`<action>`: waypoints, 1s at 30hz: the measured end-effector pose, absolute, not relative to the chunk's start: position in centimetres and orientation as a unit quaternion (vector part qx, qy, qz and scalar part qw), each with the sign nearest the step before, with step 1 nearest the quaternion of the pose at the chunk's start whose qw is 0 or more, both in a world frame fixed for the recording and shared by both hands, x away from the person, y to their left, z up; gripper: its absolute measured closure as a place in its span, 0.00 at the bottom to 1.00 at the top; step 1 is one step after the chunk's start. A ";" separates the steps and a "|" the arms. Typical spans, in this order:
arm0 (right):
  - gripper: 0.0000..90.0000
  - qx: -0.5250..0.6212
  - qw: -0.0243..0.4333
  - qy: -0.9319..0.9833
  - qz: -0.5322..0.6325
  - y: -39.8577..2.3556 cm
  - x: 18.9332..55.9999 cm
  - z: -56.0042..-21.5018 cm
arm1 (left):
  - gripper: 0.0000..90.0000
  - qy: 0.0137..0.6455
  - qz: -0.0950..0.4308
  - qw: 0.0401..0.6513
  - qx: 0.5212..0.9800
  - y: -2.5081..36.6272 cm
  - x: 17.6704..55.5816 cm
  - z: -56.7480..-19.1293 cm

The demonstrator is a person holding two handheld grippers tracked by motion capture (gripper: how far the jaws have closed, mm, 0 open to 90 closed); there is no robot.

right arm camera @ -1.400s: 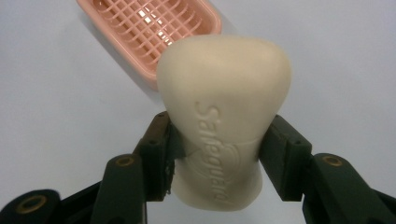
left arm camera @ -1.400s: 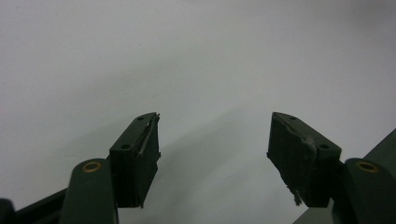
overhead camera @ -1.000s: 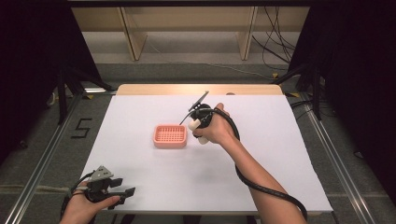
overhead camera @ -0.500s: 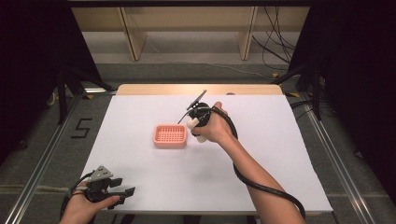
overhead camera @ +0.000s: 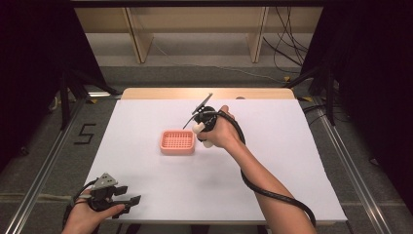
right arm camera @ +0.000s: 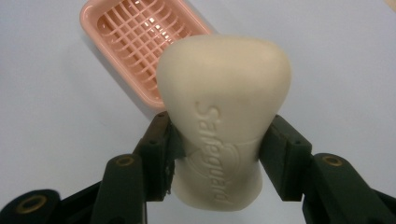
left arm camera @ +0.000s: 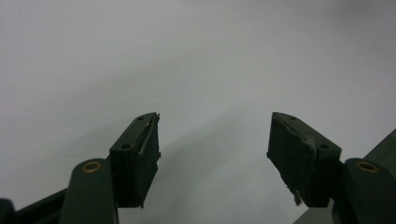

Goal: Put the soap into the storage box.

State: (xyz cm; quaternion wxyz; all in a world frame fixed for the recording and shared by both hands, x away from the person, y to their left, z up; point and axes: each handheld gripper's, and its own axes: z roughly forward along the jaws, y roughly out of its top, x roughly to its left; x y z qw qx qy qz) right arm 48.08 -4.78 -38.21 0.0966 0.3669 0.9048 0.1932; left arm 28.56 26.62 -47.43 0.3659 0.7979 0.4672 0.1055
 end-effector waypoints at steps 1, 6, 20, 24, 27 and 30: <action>0.56 0.367 0.097 0.905 0.193 -4.8 48.1 -38.2 | 0.37 0.467 0.105 0.366 0.798 26.6 28.6 -47.4; 0.56 0.345 0.107 0.911 0.200 -4.6 48.4 -38.3 | 0.37 0.467 0.106 0.364 0.799 26.6 28.6 -47.4; 0.56 0.334 0.109 0.915 0.196 -3.9 48.7 -38.3 | 0.37 0.467 0.106 0.364 0.799 26.6 28.6 -47.4; 0.56 0.334 0.110 0.916 0.196 -3.7 48.8 -38.3 | 0.37 0.466 0.106 0.366 0.799 26.6 28.6 -47.4; 0.56 0.331 0.111 0.916 0.197 -3.6 48.9 -38.3 | 0.37 0.467 0.108 0.364 0.799 26.7 28.6 -47.4; 0.56 0.330 0.110 0.917 0.197 -3.5 48.9 -38.3 | 0.37 0.466 0.107 0.364 0.799 26.6 28.6 -47.4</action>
